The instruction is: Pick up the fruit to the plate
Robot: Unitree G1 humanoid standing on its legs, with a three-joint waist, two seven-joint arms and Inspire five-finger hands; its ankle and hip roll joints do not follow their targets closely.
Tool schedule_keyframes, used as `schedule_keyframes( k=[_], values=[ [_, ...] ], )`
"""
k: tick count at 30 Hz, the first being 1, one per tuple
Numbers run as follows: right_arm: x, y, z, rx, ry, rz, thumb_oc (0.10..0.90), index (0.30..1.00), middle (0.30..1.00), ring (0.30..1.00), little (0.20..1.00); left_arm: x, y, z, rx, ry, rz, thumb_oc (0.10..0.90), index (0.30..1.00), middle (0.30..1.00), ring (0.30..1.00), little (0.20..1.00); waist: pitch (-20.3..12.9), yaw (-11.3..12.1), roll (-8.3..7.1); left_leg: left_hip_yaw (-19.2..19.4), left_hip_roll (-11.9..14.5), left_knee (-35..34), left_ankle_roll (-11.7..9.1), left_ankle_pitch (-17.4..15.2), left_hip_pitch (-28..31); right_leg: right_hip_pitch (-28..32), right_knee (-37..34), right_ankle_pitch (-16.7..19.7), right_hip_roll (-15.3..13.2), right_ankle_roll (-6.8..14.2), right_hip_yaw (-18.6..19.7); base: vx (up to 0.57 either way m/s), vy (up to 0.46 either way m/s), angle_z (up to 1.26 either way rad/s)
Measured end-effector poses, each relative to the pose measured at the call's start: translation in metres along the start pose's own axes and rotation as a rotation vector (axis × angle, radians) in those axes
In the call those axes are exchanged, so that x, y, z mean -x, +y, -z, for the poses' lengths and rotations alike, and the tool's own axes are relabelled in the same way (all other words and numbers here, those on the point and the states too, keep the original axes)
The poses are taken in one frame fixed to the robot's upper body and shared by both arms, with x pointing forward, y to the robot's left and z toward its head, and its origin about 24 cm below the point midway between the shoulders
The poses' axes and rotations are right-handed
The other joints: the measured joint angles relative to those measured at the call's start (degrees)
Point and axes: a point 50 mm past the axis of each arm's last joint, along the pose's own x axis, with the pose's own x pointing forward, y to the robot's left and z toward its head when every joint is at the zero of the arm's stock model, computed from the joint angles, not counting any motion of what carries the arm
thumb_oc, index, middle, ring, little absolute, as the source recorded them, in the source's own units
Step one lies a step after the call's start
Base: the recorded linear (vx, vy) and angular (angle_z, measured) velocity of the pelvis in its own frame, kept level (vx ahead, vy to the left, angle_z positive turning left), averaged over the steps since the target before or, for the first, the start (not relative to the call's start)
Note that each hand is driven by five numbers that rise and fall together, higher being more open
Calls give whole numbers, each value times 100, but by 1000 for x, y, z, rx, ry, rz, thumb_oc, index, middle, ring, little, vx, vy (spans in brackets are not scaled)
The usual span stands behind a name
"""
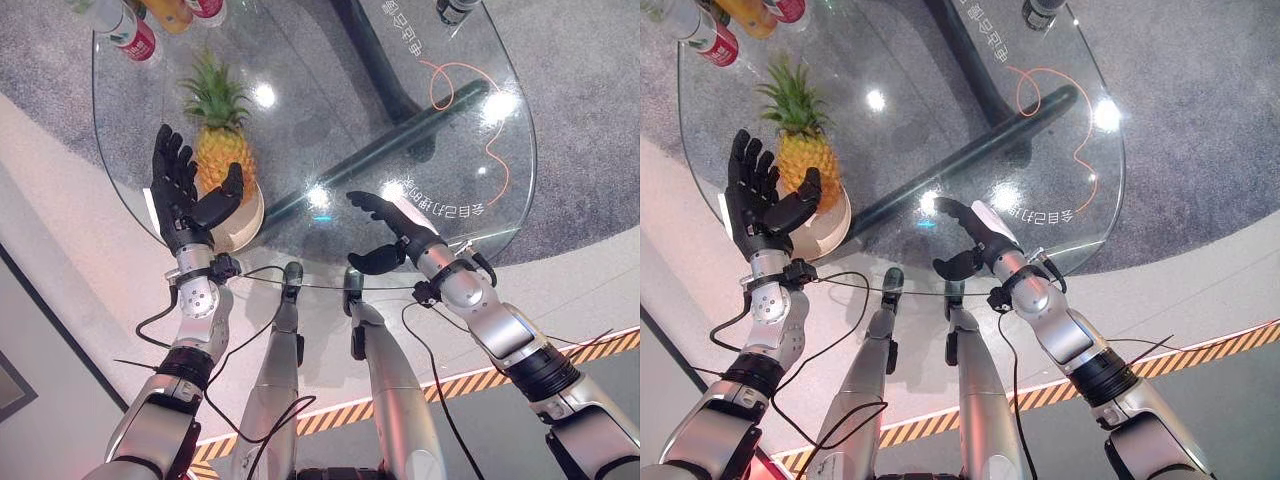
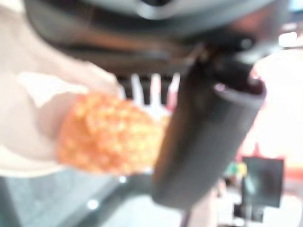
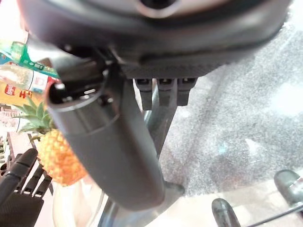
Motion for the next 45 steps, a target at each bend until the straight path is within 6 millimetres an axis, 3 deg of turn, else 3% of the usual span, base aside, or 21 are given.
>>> schedule_keyframes(
  k=[16, 26, 37, 45],
  values=[
    [-3, 0, -5, 1, -16, 3, 800, 900, 900, 900, 900, 0, 3, -1, -16, -8, -16, 800, 900, 900, 900, 900, -2, 10, -5, -76, -14, 90, -1, 0, -3, 69, 0, 14, -12, 16, -32, 1, 1, 0],
    [-3, 6, -5, -18, -18, -9, 800, 900, 900, 900, 900, 15, 19, 10, -45, 42, -49, 800, 900, 900, 900, 900, -4, 46, -7, -152, -10, 88, -16, 9, 128, 254, -55, 10, -22, 35, -145, -3, -26, 3],
    [3, 17, 5, -41, 19, -33, 800, 900, 900, 900, 900, 43, 44, 28, -75, 140, -107, 800, 900, 900, 900, 900, 0, 70, -21, -211, 44, -142, -13, 16, 787, 963, -372, 33, 15, 26, -165, -17, -51, 1],
    [29, 45, 39, -124, 140, -121, 800, 900, 900, 900, 900, 91, 71, 52, -74, 324, -112, 800, 900, 900, 900, 900, 1, 210, -22, -207, 168, -745, 24, 50, 2070, 2312, -1101, 144, 86, 26, -178, -7, -49, -2]
  ],
)
